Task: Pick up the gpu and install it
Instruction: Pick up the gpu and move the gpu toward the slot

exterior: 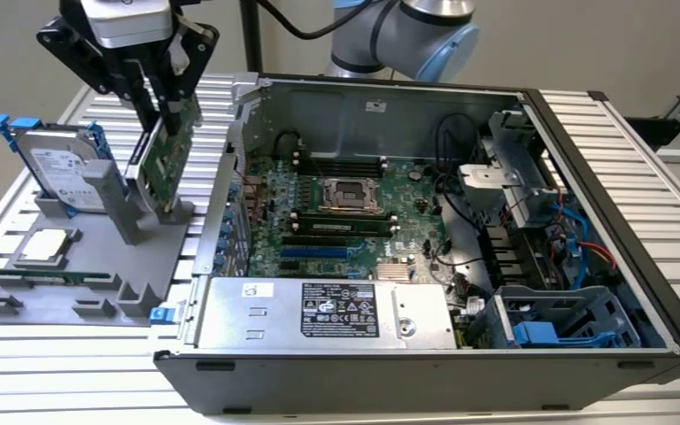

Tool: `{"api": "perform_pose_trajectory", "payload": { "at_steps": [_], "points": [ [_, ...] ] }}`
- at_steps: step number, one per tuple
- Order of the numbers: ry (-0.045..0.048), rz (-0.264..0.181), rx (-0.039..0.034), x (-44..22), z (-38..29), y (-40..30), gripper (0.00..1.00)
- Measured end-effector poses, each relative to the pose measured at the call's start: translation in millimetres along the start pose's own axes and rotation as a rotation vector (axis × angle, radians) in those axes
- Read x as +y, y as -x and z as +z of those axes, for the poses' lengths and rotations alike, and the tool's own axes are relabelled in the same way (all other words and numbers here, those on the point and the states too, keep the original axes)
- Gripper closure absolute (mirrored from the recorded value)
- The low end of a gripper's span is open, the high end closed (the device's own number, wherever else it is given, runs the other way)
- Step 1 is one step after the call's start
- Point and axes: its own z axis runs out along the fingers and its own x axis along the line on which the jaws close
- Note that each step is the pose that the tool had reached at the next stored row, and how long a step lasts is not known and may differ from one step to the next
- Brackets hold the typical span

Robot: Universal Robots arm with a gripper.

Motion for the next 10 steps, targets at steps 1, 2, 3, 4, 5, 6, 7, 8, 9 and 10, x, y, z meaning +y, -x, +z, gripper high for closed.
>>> {"api": "perform_pose_trajectory", "payload": {
  "at_steps": [1,2,3,4,5,6,7,8,9,10],
  "points": [
    [0.0001,0.0,-0.0001,0.1,0.0,0.9,1.0],
    [0.0001,0.0,-0.0001,0.1,-0.2,1.8,1.0],
    [0.0001,0.0,0.0,0.1,-0.4,2.7,1.0],
    [-0.0001,0.0,0.0001,0.2,-0.8,3.4,1.0],
    [-0.0001,0.0,0.0001,0.2,-1.2,4.2,1.0],
    [0.0,0.0,0.0,0.3,-1.4,4.8,1.0],
    [0.0002,0.0,-0.0002,0.4,-1.4,5.5,1.0],
    [0.0002,0.0,-0.0002,0.4,-1.4,6.3,1.0],
    [0.0001,0.0,-0.0001,0.4,-1.6,6.9,1.0],
    [0.0001,0.0,-0.0001,0.5,-1.6,7.6,1.0]
  ]
}}
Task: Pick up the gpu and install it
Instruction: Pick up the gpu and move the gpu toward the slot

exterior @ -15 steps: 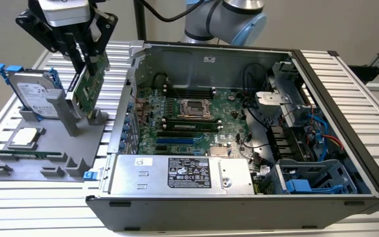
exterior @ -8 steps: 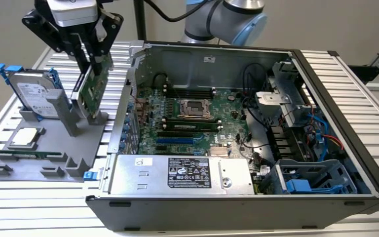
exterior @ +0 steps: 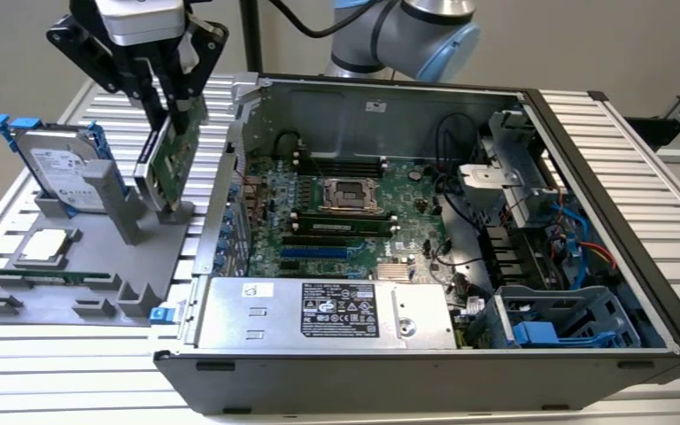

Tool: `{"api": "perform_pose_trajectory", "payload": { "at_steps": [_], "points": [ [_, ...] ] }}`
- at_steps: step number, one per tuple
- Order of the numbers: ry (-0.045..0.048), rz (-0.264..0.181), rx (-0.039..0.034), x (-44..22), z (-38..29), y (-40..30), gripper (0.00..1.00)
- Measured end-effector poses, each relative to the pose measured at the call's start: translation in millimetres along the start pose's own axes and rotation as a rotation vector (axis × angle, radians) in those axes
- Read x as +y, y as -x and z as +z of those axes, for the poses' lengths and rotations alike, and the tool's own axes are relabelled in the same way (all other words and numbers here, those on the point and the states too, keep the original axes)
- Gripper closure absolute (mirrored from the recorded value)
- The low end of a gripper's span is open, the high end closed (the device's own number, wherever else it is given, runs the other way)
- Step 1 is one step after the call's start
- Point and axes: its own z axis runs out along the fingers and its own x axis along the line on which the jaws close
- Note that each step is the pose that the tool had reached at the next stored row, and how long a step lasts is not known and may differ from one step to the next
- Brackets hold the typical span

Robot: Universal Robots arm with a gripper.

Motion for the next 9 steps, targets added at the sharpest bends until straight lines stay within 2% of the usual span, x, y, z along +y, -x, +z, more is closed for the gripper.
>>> {"api": "perform_pose_trajectory", "payload": {
  "at_steps": [9],
  "points": [
    [0.0,0.0,0.0,0.7,0.2,11.7,1.0]
  ]
}}
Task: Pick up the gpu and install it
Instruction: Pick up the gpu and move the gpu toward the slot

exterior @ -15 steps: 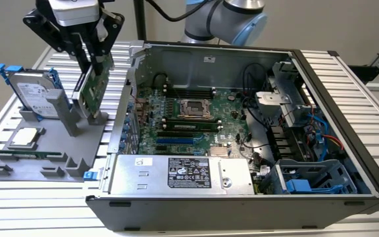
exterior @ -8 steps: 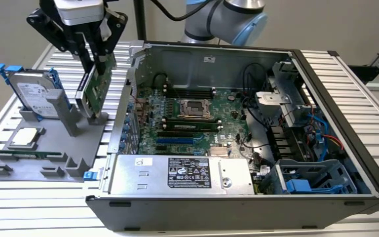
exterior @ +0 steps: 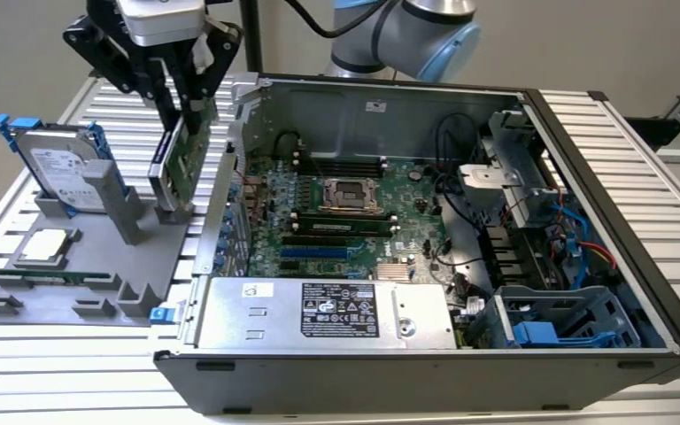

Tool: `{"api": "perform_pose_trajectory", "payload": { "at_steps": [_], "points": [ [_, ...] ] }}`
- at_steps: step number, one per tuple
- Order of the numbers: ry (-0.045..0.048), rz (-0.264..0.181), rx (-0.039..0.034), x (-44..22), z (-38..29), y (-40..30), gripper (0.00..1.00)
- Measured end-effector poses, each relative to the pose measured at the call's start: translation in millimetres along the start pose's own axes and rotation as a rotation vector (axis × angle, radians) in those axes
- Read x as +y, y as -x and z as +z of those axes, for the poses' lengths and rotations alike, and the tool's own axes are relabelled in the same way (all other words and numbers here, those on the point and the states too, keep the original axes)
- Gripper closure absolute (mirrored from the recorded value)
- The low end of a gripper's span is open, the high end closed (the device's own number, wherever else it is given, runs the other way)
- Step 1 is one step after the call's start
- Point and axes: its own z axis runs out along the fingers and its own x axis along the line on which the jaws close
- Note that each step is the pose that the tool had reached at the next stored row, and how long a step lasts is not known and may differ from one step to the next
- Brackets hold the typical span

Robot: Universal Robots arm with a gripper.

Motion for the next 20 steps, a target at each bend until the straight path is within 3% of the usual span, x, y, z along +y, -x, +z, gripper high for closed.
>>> {"api": "perform_pose_trajectory", "payload": {
  "at_steps": [20],
  "points": [
    [0.0,0.0,0.0,1.6,0.7,28.9,1.0]
  ]
}}
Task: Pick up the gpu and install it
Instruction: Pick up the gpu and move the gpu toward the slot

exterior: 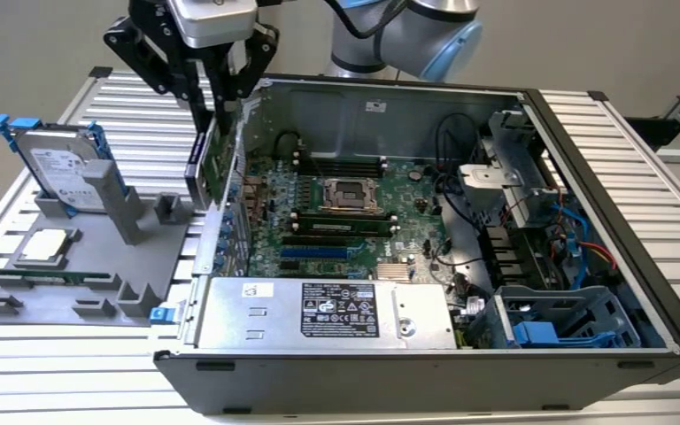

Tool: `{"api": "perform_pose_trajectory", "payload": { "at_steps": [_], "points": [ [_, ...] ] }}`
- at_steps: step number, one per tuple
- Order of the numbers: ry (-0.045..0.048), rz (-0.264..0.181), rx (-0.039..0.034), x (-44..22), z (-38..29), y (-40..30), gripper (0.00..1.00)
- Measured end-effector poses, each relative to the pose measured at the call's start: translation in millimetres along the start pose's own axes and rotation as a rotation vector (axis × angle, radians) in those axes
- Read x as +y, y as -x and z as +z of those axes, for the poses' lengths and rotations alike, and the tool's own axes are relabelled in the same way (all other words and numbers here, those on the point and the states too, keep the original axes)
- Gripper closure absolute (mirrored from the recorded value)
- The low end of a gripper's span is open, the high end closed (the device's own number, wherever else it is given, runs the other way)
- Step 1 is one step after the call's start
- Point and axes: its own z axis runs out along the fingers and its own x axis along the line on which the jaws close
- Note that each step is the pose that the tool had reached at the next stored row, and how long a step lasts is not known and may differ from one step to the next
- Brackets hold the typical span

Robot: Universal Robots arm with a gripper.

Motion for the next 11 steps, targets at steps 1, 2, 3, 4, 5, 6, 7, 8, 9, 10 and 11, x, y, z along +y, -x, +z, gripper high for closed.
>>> {"api": "perform_pose_trajectory", "payload": {
  "at_steps": [1,2,3,4,5,6,7,8,9,10,11],
  "points": [
    [0.0,0.0,0.0,0.1,0.0,1.3,1.0],
    [0.0,0.0,0.0,0.1,0.1,2.6,1.0],
    [-0.0001,0.0,0.0,0.2,0.1,4.0,1.0],
    [0.0,0.0,0.0,0.3,0.1,5.2,1.0],
    [0.0,0.0,0.0,0.4,0.2,6.7,1.0],
    [0.0001,0.0,0.0,0.4,0.3,7.9,1.0],
    [0.0001,0.0,0.0,0.5,0.3,9.2,1.0],
    [0.0,0.0,0.0,0.6,0.3,10.5,1.0],
    [0.0,0.0,0.0,0.6,0.4,11.7,1.0],
    [0.0,0.0,0.0,0.7,0.4,13.1,1.0],
    [0.0,0.0,0.0,0.8,0.4,14.3,1.0]
  ]
}}
